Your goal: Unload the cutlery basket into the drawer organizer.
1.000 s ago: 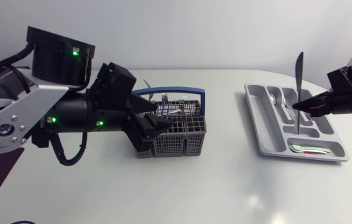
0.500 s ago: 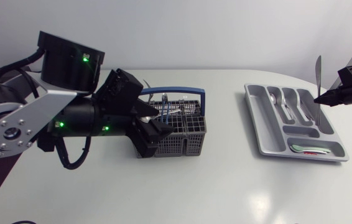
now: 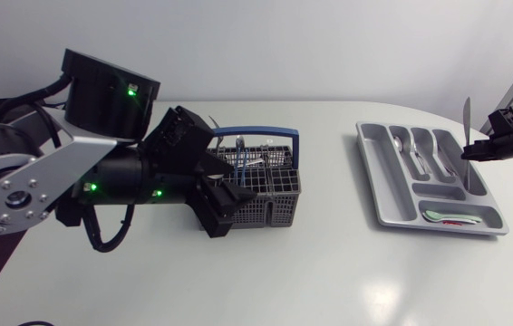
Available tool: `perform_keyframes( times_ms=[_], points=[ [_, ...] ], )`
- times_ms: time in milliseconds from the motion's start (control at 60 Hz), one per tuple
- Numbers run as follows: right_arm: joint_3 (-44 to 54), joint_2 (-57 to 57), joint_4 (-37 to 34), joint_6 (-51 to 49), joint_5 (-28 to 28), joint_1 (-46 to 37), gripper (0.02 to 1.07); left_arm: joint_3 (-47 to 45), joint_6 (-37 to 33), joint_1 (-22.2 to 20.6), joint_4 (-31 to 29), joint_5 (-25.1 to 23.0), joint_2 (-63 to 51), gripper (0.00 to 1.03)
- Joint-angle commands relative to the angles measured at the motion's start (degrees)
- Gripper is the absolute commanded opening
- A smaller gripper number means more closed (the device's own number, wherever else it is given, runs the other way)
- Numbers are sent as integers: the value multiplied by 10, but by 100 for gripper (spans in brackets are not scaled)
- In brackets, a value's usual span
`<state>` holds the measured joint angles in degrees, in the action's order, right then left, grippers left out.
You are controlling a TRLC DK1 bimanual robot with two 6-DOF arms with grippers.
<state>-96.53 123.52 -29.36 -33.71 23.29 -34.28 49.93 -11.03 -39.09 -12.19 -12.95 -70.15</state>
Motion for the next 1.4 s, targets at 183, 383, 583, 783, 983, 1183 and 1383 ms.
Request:
perform_keyframes(
  times_ms=[183, 383, 583, 783, 983, 1183, 1383],
  points=[
    [5, 25, 23, 29, -21, 3, 8, 13, -9, -11, -12, 6, 12, 85],
    [24, 22, 44, 35, -36, 7, 44, 13, -8, -11, -14, 6, 16, 85],
    [43, -1, 55, 37, -36, 9, 72, 10, -7, -11, -14, 10, 20, 85],
    [127, -94, 82, 32, -18, 21, 72, 8, -8, -6, -16, 14, 39, 85],
    [253, -220, 106, 23, 18, 59, 72, -10, -15, -5, -12, 25, 56, 85],
    [383, -370, 112, 12, 91, 119, 72, -44, -37, 7, 18, 32, 63, 85],
    [478, -503, 91, 20, 139, 213, 72, -83, -57, 38, 44, 28, 77, 86]
  ],
)
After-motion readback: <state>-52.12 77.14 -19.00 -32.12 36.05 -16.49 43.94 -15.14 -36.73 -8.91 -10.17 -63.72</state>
